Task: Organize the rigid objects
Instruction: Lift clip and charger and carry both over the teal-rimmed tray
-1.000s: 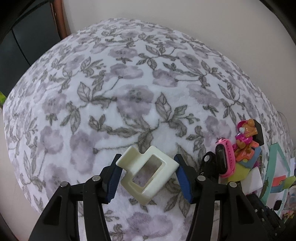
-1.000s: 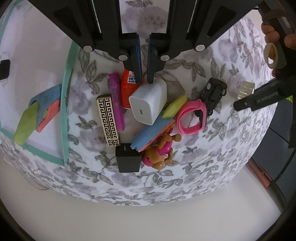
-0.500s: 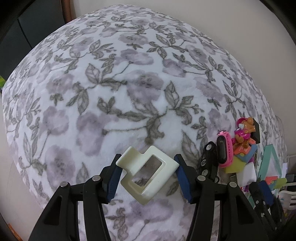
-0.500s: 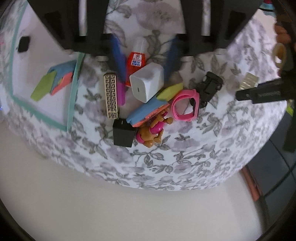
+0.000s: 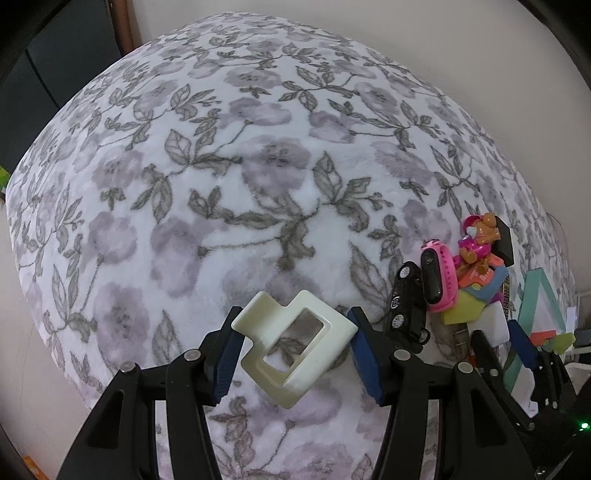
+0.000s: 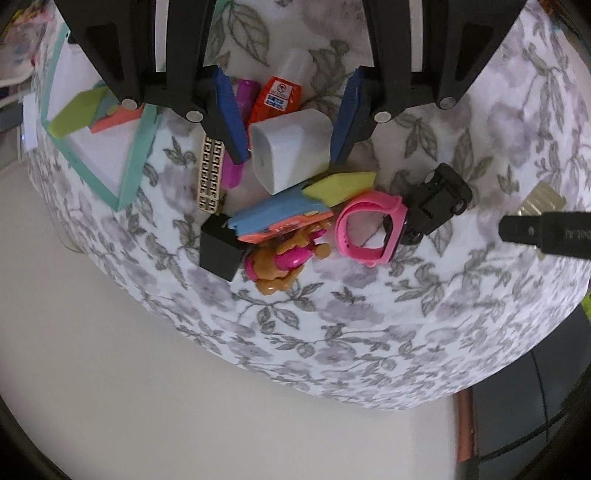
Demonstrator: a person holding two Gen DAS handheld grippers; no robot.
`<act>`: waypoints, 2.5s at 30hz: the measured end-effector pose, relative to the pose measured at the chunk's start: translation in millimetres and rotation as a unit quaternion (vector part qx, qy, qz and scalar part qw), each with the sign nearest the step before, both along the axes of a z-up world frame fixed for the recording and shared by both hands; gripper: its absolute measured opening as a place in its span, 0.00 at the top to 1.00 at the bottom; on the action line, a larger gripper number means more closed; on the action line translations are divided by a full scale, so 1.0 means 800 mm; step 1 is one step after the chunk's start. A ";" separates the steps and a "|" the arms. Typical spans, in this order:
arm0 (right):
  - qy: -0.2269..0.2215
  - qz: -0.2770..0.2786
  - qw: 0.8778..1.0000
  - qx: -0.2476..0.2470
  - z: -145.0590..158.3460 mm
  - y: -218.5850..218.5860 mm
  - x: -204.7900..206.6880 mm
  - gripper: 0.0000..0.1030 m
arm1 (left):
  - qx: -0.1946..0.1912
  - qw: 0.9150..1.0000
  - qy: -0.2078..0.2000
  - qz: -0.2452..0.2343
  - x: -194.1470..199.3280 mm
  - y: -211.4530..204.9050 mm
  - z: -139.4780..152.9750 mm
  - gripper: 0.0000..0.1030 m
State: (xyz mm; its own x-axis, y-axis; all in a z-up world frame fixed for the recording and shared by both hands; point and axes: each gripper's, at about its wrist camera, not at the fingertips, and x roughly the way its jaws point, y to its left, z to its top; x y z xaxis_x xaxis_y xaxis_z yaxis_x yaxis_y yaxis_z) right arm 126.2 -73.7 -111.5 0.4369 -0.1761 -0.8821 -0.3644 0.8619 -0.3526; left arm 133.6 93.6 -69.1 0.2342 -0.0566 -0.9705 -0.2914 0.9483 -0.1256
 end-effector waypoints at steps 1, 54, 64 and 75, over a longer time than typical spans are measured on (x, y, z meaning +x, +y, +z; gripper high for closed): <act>0.002 0.005 1.000 -0.003 -0.003 0.002 -0.001 0.45 | -0.001 1.000 0.001 0.001 0.001 0.001 -0.001 0.44; -0.177 -0.082 0.976 0.094 0.206 -0.027 -0.069 0.52 | 0.037 0.989 -0.121 -0.079 -0.025 -0.101 0.140 0.44; -0.240 -0.180 0.948 0.103 0.274 -0.119 -0.116 0.52 | 0.035 0.967 -0.175 -0.183 -0.054 -0.218 0.203 0.44; -0.272 -0.262 0.923 0.071 0.297 -0.212 -0.134 0.52 | 0.032 0.942 -0.183 -0.279 -0.078 -0.330 0.183 0.44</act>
State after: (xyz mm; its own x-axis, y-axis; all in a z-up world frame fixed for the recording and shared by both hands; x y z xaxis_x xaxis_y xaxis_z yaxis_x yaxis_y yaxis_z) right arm 18.9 -243.2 126.1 0.7097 -0.3882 -0.5879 0.3126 0.9214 -0.2310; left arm 71.1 -170.6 76.9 0.5052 -0.2147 -0.8359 0.3073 0.9498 -0.0583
